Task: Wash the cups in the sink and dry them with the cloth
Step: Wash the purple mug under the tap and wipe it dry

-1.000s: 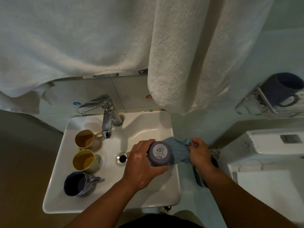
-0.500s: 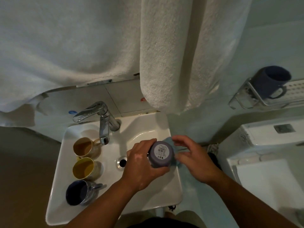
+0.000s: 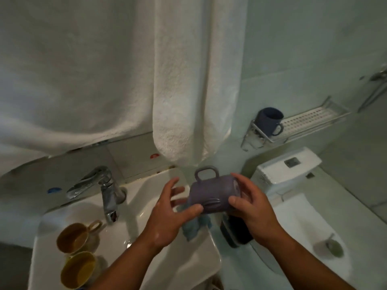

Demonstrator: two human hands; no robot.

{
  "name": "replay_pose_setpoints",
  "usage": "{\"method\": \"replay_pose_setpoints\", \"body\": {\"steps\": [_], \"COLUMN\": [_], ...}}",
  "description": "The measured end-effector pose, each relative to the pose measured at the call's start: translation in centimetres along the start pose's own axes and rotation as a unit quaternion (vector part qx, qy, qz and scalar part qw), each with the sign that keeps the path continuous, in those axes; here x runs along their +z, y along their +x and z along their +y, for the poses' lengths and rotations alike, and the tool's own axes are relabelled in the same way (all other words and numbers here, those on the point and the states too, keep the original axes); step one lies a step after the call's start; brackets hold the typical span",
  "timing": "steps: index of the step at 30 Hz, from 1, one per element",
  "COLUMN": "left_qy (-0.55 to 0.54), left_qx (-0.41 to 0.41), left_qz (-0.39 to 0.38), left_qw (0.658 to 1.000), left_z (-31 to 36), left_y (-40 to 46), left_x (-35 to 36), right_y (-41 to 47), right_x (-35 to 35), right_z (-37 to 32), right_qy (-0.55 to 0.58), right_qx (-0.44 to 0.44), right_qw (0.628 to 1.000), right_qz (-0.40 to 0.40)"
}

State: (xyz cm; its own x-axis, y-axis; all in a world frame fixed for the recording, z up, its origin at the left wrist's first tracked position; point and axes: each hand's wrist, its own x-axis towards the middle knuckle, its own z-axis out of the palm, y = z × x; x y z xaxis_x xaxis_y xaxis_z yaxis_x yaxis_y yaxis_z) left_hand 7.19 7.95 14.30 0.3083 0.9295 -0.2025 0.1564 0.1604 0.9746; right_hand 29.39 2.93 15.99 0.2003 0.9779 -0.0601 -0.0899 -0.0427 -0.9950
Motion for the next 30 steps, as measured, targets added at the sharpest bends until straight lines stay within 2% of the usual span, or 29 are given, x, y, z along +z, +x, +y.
{"method": "replay_pose_setpoints", "body": {"steps": [3,5,8,13,16,19,25,30], "left_qy": [-0.183,-0.233,-0.243,-0.179,-0.117,-0.053,0.012,0.083], "left_qx": [-0.118,-0.127,-0.091,-0.017,0.044,0.097,0.096,0.087], "left_qz": [-0.039,-0.033,-0.014,-0.049,-0.056,-0.065,-0.065,-0.054], "left_qw": [0.975,0.964,0.966,0.983,0.991,0.992,0.993,0.991], "left_z": [1.6,3.1,5.1,6.7,7.1,8.2,10.7,11.9], "left_y": [0.1,0.8,2.3,5.5,8.1,10.9,17.2,21.5], "left_x": [2.5,4.1,5.7,7.9,10.6,14.6,24.4,31.2], "right_y": [-1.4,-2.0,-2.2,-0.5,2.0,4.9,11.5,17.0], "right_x": [0.1,-0.1,-1.3,-6.4,-10.6,-15.1,-26.5,-34.8], "right_z": [-0.4,-0.4,-0.4,-2.0,-3.5,-4.7,-5.6,-5.9], "right_qy": [0.012,0.005,-0.013,0.002,-0.052,-0.094,-0.153,-0.201], "right_qx": [-0.041,-0.053,-0.063,-0.065,-0.054,-0.041,-0.012,-0.024], "right_qw": [0.999,0.998,0.997,0.997,0.995,0.994,0.988,0.977], "right_qz": [0.027,0.035,0.034,0.042,0.059,0.03,-0.016,-0.068]}}
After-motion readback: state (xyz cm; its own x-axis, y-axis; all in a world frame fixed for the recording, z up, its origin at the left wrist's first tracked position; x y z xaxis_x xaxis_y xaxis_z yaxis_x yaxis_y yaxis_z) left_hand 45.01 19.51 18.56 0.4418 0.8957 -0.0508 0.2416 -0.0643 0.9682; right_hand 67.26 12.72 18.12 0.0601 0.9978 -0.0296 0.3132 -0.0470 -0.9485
